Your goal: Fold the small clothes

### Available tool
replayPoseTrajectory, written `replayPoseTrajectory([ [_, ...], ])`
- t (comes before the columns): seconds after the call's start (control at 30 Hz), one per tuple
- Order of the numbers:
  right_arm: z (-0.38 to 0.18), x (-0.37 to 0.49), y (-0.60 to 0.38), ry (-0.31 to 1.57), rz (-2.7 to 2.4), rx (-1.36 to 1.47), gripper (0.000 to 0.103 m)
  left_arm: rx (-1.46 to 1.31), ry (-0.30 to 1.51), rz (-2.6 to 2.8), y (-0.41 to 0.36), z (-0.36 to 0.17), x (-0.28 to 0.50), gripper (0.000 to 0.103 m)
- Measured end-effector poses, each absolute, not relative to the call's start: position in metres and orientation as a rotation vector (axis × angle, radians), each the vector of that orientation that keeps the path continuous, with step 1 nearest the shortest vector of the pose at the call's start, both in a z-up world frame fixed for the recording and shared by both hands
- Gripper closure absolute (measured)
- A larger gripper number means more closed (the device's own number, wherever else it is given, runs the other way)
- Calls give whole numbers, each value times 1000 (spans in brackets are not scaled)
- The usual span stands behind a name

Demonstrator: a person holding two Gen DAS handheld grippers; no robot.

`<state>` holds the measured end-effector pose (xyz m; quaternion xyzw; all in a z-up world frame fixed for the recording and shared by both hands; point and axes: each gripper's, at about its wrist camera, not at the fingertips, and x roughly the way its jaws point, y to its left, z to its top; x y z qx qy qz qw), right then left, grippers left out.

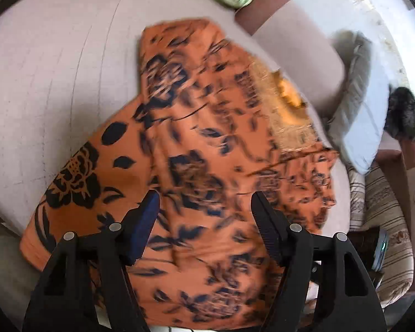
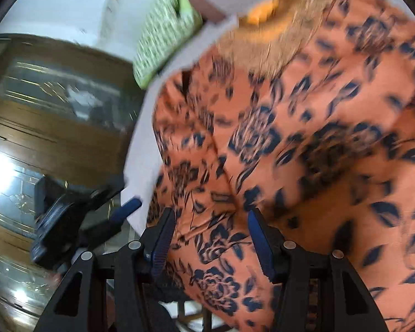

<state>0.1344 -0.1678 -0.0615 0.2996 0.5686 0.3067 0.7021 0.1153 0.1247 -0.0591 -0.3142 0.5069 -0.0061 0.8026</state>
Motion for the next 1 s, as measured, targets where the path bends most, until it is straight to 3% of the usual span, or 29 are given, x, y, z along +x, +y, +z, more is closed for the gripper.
replayPoseTrajectory([
  [0.13, -91, 160, -139, 1401, 616, 635, 51, -861, 1165, -83, 131, -98, 110, 36],
  [0.2, -93, 165, -133, 1384, 629, 662, 51, -829, 1187, -70, 128, -103, 110, 47],
  [0.27, -91, 167, -126, 1374, 605, 637, 62, -762, 1179, -52, 123, -95, 110, 74],
  [0.33, -91, 167, -123, 1386, 566, 624, 80, -756, 1192, -73, 118, -94, 109, 96],
  [0.4, -89, 169, -119, 1401, 517, 577, 95, -772, 1166, -102, 118, -88, 106, 96],
  [0.57, -26, 153, -147, 1260, 560, 623, 97, -790, 947, -424, 102, -37, 90, 96],
  [0.7, 18, 121, -204, 1130, 521, 624, 97, -752, 1108, -591, 59, -53, 96, 96],
  [0.8, -7, 116, -236, 1162, 442, 583, 97, -684, 1185, -538, 46, -66, 100, 94],
  [0.93, -78, 115, -258, 1258, 347, 644, 97, -681, 1138, -479, 61, -60, 101, 94],
  [1.0, -81, 116, -262, 1248, 352, 672, 97, -723, 1112, -429, 78, -58, 104, 83],
])
